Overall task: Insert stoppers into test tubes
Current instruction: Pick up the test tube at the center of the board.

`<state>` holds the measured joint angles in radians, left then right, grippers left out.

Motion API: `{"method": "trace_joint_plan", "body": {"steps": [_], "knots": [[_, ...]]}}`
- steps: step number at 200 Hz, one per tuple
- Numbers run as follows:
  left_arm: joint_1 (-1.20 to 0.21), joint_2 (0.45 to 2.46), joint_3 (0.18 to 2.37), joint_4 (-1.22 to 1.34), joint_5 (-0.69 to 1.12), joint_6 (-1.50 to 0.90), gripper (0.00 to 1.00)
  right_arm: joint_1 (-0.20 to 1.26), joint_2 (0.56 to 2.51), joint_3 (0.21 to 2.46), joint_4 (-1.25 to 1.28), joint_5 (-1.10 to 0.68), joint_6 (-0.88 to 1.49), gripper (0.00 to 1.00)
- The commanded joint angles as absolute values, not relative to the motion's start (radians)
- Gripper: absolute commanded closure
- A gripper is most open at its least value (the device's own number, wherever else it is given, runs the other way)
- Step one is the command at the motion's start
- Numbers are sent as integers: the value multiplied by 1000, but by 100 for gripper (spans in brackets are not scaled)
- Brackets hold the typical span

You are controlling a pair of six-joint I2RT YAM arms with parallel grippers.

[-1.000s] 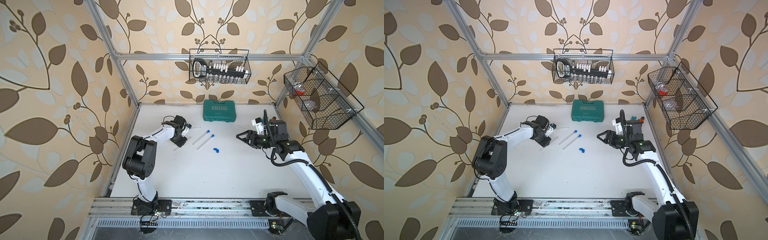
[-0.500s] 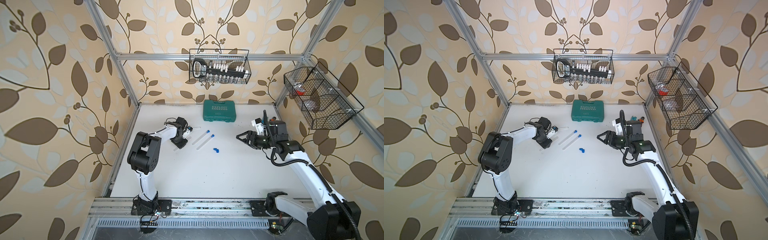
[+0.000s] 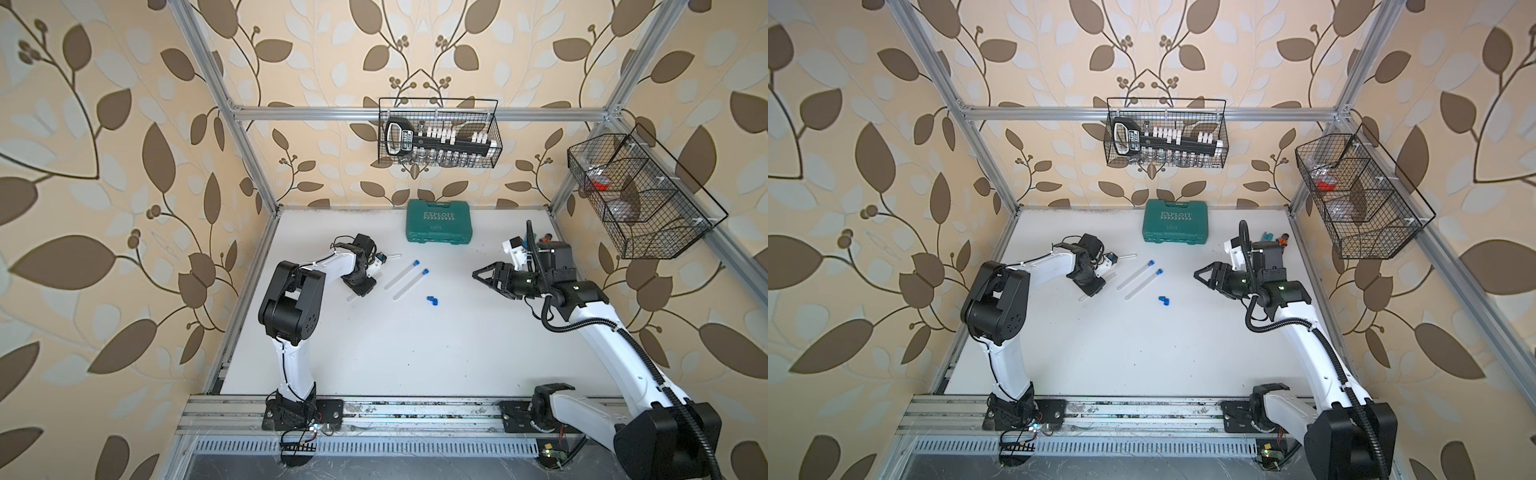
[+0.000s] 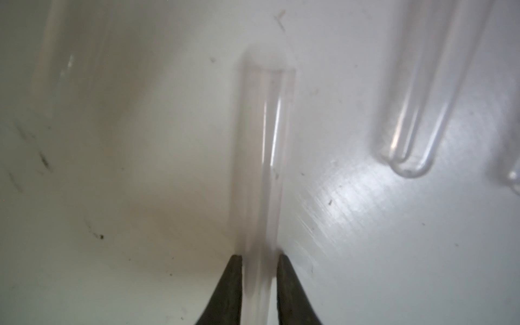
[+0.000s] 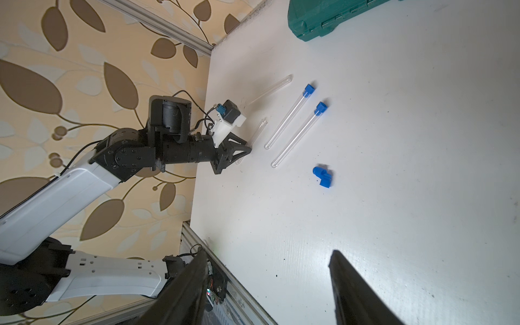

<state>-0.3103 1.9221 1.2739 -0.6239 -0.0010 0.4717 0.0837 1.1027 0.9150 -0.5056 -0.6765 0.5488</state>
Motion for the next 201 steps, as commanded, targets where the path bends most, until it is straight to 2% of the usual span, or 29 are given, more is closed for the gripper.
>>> {"method": "trace_joint_plan", "body": {"steps": [1, 74, 124, 168, 201], "knots": [[-308, 1942, 1292, -643, -6, 480, 79, 82, 1108, 919, -524, -683, 531, 34], [-307, 1934, 1297, -639, -10, 495, 86, 82, 1109, 944, -548, -681, 517, 34], [-307, 1838, 1253, -591, 29, 528, 87, 82, 1109, 937, -552, -676, 520, 33], [-307, 1657, 1156, -526, 131, 600, 88, 89, 1135, 951, -552, -679, 529, 34], [-311, 1520, 1082, -491, 315, 679, 90, 164, 1182, 978, -531, -673, 539, 34]]}}
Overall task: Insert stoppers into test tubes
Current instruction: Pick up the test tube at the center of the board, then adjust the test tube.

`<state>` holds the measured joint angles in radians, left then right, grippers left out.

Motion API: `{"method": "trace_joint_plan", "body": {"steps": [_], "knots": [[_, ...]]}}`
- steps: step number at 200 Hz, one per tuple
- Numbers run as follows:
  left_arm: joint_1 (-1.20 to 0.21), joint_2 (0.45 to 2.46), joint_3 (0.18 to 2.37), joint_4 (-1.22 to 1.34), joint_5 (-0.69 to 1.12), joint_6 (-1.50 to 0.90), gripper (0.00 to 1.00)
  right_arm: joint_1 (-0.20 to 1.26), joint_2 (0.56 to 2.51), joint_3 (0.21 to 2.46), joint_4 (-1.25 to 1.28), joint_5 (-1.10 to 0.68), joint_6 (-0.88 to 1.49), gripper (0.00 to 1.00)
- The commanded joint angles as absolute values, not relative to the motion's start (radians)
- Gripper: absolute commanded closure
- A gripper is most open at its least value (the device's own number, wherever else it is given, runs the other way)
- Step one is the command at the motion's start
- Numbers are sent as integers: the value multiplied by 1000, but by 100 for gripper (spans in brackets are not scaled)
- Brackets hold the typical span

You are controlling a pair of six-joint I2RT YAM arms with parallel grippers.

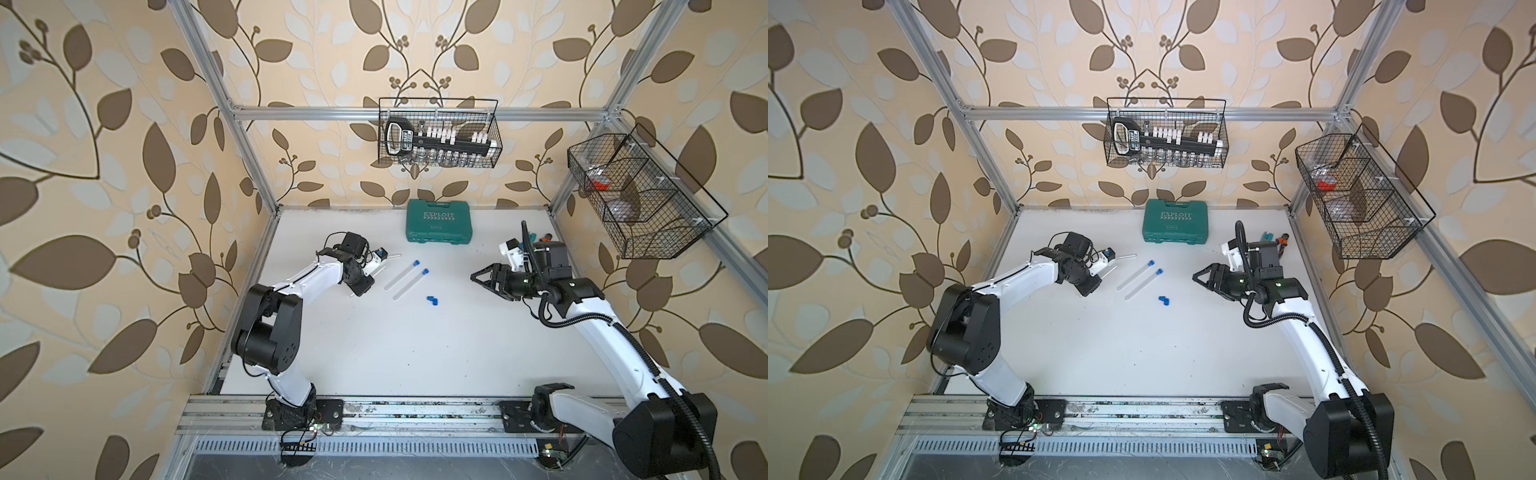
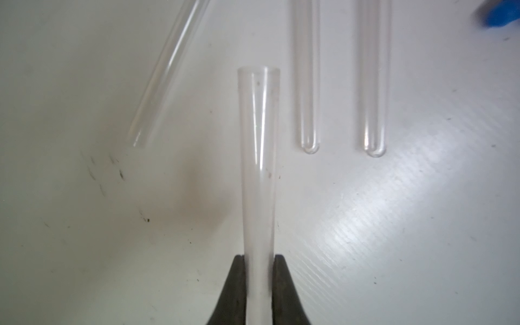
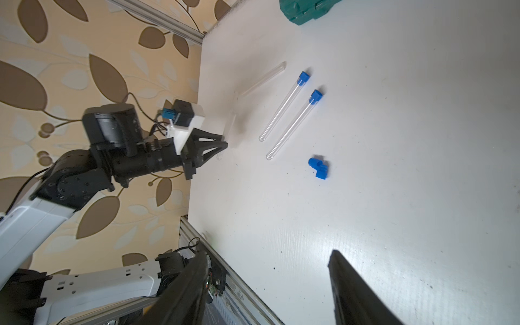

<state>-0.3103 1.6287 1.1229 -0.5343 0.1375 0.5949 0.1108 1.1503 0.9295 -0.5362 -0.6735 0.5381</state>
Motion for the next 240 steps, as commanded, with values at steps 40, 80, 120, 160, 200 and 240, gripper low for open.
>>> {"method": "trace_joint_plan", "body": {"steps": [40, 80, 120, 160, 200, 240], "knots": [[-376, 1449, 1036, -479, 427, 746, 89, 306, 1299, 1048, -487, -703, 560, 34], [-449, 1396, 1010, -455, 472, 783, 89, 399, 1426, 1111, -417, -744, 622, 34], [-488, 1371, 986, -432, 492, 834, 88, 452, 1530, 1165, -416, -735, 649, 40], [-503, 1367, 984, -425, 490, 848, 88, 501, 1580, 1191, -403, -756, 664, 48], [-508, 1371, 986, -421, 489, 848, 88, 518, 1594, 1186, -383, -745, 682, 60], [-511, 1370, 986, -417, 489, 851, 88, 519, 1608, 1191, -369, -744, 695, 68]]}}
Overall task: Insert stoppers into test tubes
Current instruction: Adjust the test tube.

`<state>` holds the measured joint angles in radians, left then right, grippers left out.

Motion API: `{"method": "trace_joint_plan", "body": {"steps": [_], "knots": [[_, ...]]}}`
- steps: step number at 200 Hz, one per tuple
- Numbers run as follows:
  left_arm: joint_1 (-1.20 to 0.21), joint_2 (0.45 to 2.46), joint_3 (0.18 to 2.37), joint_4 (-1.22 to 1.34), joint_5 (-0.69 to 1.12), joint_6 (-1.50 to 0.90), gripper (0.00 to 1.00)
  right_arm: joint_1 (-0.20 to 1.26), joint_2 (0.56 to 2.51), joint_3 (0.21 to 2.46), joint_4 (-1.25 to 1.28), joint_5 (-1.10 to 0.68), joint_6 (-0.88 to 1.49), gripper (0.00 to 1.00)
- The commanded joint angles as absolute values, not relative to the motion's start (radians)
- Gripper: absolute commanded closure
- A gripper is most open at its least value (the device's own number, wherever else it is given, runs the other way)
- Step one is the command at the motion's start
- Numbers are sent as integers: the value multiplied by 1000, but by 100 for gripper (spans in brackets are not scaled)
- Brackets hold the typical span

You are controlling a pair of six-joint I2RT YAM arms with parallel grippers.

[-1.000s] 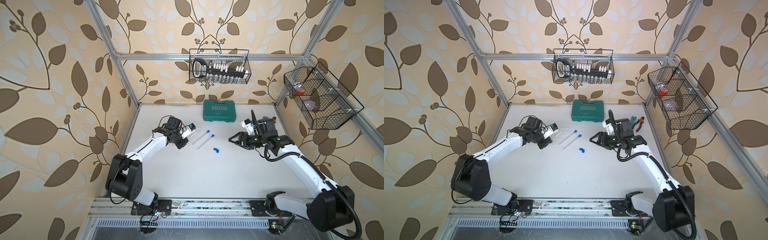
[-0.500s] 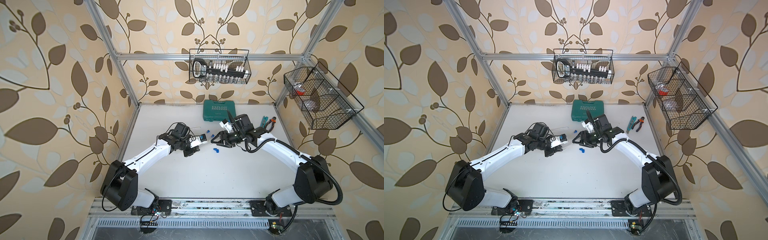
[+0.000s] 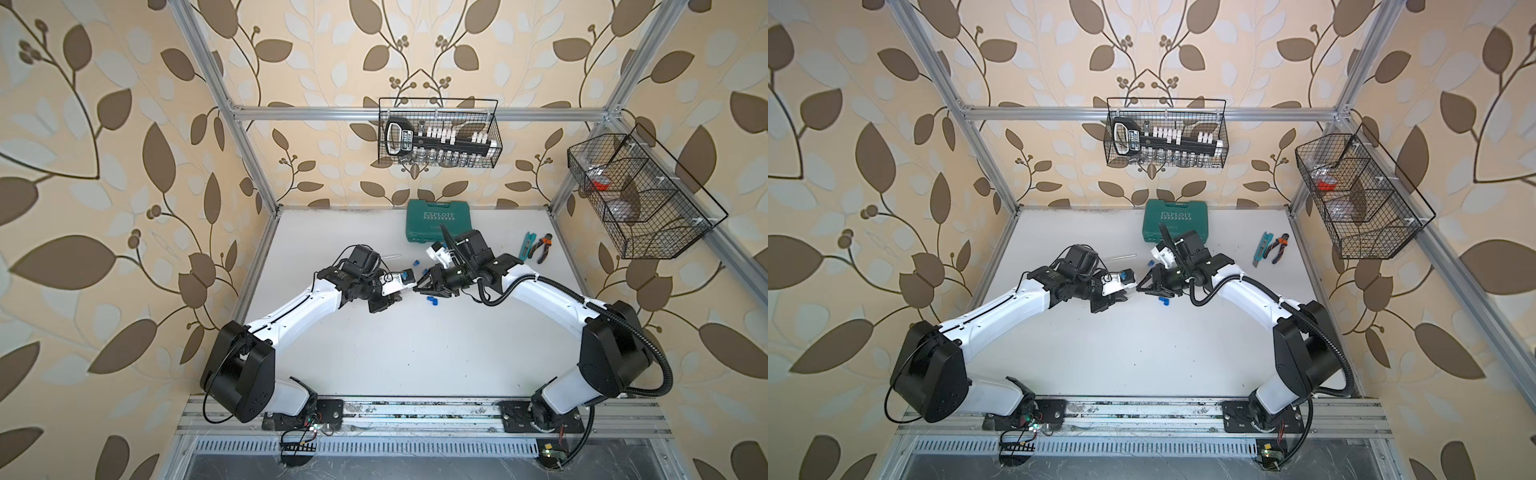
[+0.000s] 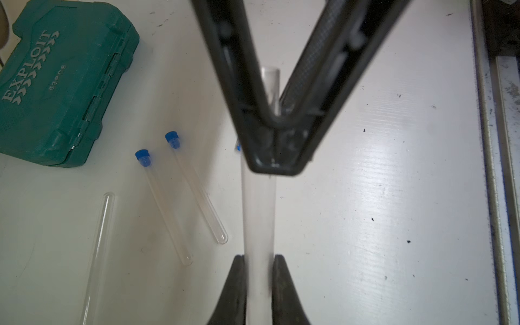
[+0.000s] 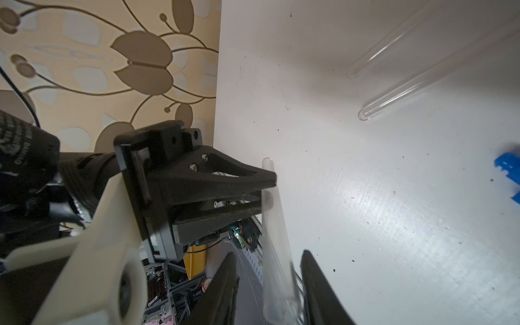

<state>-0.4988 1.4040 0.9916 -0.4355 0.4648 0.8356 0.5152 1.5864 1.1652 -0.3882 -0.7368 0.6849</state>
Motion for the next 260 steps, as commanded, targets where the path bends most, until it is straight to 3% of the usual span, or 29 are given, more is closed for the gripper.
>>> {"method": "trace_joint_plan", "body": {"steps": [1, 97, 136, 206, 260], "knots": [[-510, 1370, 986, -417, 489, 851, 88, 519, 1608, 1191, -368, -744, 695, 68], [-514, 1371, 996, -413, 483, 854, 83, 522, 1615, 1187, -362, -762, 700, 87], [-514, 1366, 984, -392, 463, 835, 70, 520, 1598, 1183, -360, -768, 704, 94], [-512, 1291, 888, -245, 466, 719, 44, 509, 1546, 1167, -326, -821, 734, 96], [-512, 1272, 850, -178, 493, 670, 55, 509, 1536, 1162, -314, -839, 747, 96]]}}
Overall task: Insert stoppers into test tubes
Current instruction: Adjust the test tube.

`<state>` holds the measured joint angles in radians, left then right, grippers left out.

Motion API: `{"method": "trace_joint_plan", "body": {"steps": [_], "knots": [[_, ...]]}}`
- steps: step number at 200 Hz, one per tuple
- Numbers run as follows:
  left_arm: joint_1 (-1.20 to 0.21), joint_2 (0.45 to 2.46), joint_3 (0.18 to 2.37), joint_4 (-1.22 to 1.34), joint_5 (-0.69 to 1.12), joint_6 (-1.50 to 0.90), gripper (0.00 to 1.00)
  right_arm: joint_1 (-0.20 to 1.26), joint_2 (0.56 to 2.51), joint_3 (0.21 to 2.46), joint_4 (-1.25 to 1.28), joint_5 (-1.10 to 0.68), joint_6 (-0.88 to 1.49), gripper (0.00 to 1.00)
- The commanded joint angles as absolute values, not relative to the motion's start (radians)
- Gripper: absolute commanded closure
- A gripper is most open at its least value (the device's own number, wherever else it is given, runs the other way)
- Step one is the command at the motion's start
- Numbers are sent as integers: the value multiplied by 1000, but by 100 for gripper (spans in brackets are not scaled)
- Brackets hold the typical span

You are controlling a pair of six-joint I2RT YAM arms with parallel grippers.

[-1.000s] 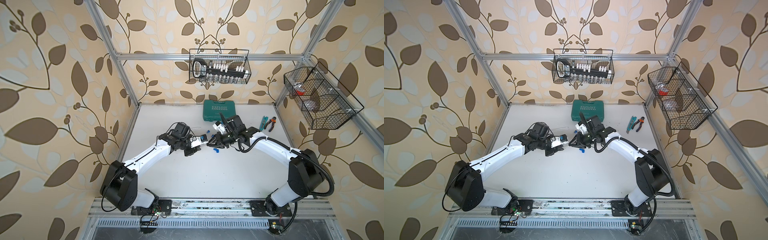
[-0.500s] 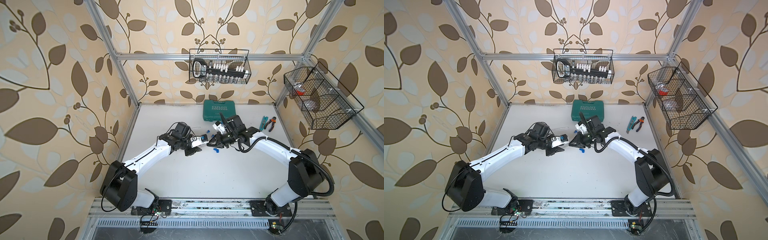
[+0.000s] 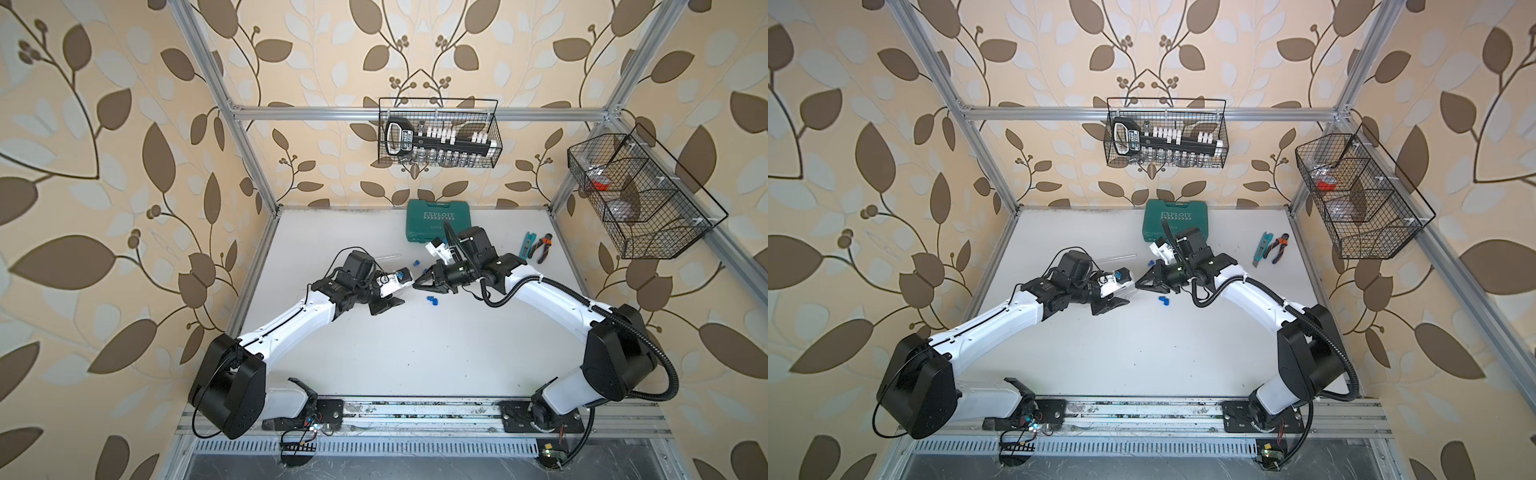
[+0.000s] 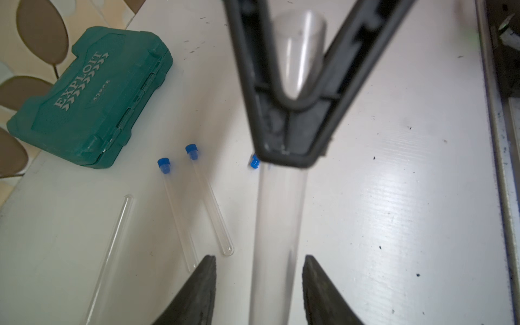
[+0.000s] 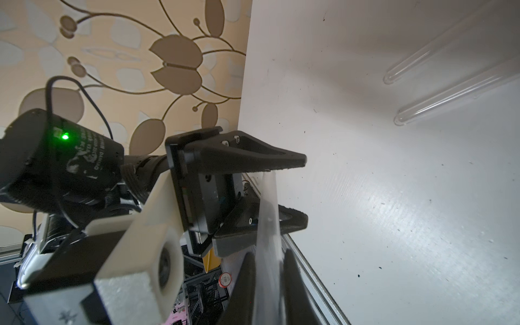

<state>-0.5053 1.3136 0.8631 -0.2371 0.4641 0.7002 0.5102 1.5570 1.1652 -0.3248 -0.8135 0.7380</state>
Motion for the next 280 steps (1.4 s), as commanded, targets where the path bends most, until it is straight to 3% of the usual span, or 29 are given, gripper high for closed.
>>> {"method": "trace_joint_plan", "body": {"steps": [1, 20, 57, 210, 231, 263, 280], "knots": [[-511, 1272, 849, -178, 494, 670, 55, 507, 1536, 1162, -314, -839, 747, 96], [-511, 1263, 845, -179, 501, 670, 63, 508, 1536, 1160, -315, -832, 746, 96], [-512, 1256, 845, -186, 513, 672, 66, 508, 1540, 1161, -325, -814, 739, 97], [-512, 1267, 862, -199, 509, 677, 100, 509, 1527, 1165, -347, -790, 718, 95], [-512, 1271, 849, -178, 502, 661, 100, 509, 1515, 1160, -359, -777, 702, 84], [-512, 1272, 822, -122, 447, 629, 100, 501, 1468, 1145, -314, -751, 664, 49], [-512, 1260, 792, -72, 401, 613, 100, 492, 1394, 1097, -253, -695, 630, 43]]}}
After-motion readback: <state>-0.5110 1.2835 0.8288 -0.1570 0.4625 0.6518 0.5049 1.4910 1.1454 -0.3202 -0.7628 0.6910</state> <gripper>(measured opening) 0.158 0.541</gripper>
